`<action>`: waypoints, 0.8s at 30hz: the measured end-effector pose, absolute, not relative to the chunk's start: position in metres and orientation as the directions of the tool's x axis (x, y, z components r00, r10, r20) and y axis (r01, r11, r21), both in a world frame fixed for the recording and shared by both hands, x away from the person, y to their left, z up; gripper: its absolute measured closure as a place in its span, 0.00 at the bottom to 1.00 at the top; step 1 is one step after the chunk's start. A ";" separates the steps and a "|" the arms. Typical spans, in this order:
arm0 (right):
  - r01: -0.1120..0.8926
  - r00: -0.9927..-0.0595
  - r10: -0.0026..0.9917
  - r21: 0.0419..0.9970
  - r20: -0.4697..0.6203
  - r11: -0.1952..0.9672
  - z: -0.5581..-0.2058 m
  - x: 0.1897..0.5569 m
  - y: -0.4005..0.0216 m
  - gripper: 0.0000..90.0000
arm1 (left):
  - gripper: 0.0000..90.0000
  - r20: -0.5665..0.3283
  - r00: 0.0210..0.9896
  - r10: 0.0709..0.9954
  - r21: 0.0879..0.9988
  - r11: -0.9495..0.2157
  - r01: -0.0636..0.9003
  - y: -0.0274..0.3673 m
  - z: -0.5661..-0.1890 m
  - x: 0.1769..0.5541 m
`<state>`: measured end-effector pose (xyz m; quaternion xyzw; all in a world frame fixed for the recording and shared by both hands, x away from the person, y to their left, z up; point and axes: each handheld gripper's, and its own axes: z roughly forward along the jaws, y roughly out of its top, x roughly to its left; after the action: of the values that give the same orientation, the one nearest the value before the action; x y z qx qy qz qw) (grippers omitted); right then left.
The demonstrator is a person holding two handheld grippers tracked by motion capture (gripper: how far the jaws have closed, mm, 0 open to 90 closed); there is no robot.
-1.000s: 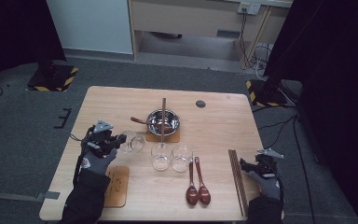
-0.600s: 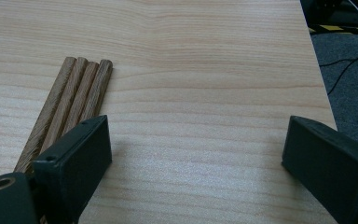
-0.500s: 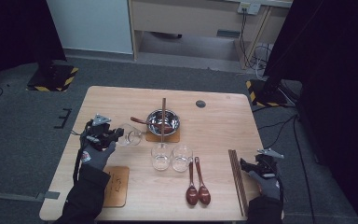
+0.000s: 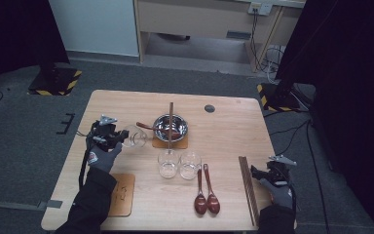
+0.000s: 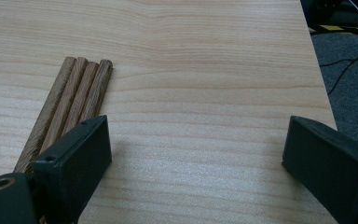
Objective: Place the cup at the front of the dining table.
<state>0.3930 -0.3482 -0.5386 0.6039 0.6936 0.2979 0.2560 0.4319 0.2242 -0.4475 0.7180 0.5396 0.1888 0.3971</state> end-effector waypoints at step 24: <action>0.685 -0.140 0.990 0.722 0.005 0.093 -0.539 0.393 -0.348 0.09 | 0.92 -0.131 0.332 0.934 0.722 -0.140 0.678 0.213 -0.472 0.451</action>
<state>0.3931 -0.3483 -0.5386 0.6038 0.6937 0.2981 0.2557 0.4511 0.2129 -0.4721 0.7333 0.5495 0.1792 0.3581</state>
